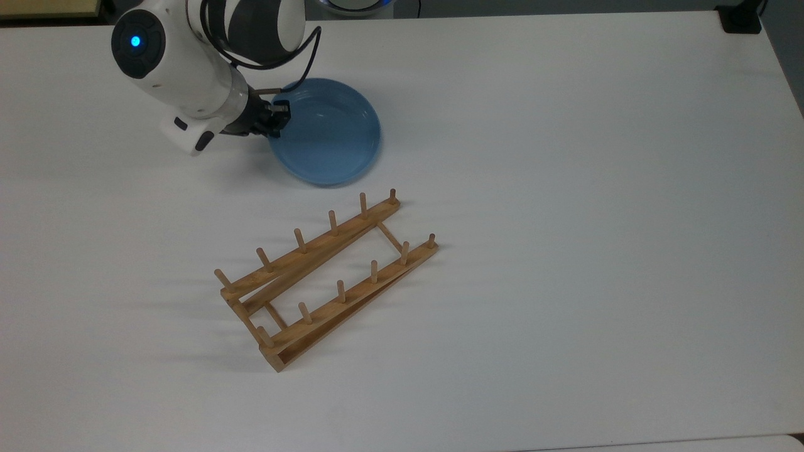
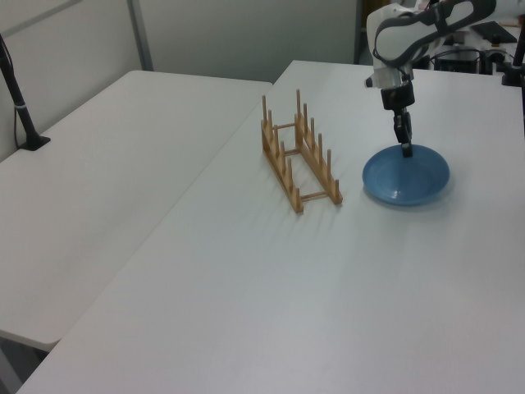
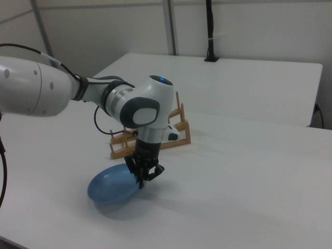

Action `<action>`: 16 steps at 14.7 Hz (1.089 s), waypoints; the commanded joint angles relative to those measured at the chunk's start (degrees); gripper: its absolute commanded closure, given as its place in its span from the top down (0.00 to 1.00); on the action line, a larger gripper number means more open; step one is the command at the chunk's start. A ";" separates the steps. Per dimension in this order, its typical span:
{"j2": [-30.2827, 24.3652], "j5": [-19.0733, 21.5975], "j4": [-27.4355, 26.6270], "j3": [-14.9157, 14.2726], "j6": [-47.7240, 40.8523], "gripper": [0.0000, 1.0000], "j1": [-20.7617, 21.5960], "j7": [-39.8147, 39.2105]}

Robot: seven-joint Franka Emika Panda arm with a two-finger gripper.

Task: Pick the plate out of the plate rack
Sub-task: 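Swing the plate beside the rack and lower it flat onto the table, then open the gripper and raise it away from the plate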

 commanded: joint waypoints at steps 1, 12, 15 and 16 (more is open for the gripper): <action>1.60 -1.65 -3.07 0.30 9.48 0.14 0.35 2.27; -5.24 -7.44 1.57 0.83 3.97 1.00 0.53 17.44; -9.28 -12.79 5.44 5.47 -3.05 1.00 0.44 24.14; -10.60 -14.38 6.15 7.23 -5.34 1.00 0.35 25.29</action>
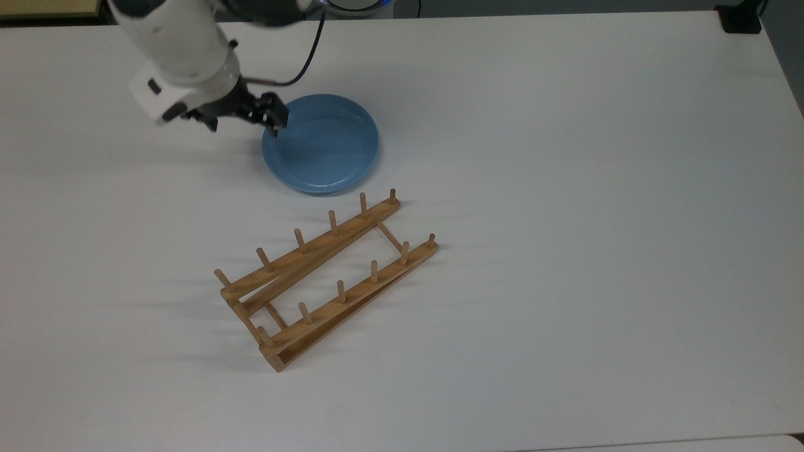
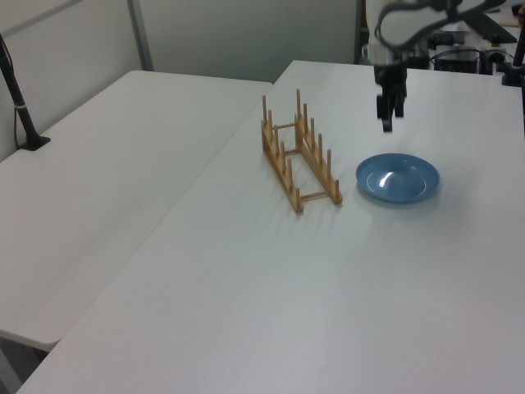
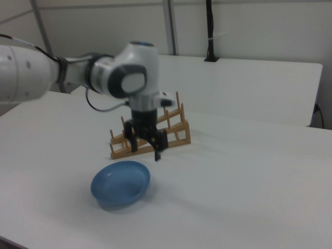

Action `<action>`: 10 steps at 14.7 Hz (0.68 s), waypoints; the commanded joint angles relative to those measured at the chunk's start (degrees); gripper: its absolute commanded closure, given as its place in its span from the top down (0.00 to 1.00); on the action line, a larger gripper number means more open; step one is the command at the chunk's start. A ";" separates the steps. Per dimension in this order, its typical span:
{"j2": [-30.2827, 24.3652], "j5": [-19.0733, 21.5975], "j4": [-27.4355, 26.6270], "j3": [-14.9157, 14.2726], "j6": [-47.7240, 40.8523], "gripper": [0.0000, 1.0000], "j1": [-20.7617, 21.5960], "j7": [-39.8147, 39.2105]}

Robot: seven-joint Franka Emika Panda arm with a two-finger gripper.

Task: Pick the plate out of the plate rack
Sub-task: 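Open the gripper and raise it away from the plate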

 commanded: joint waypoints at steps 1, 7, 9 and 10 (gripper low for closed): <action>-6.48 -5.38 2.39 5.91 -8.19 1.00 -0.10 6.85; -10.71 -5.38 3.28 7.25 -9.70 1.00 -0.37 16.84; -10.71 -5.73 3.28 7.42 -9.61 1.00 -0.37 17.57; -10.71 -5.73 3.28 7.42 -9.61 1.00 -0.46 17.40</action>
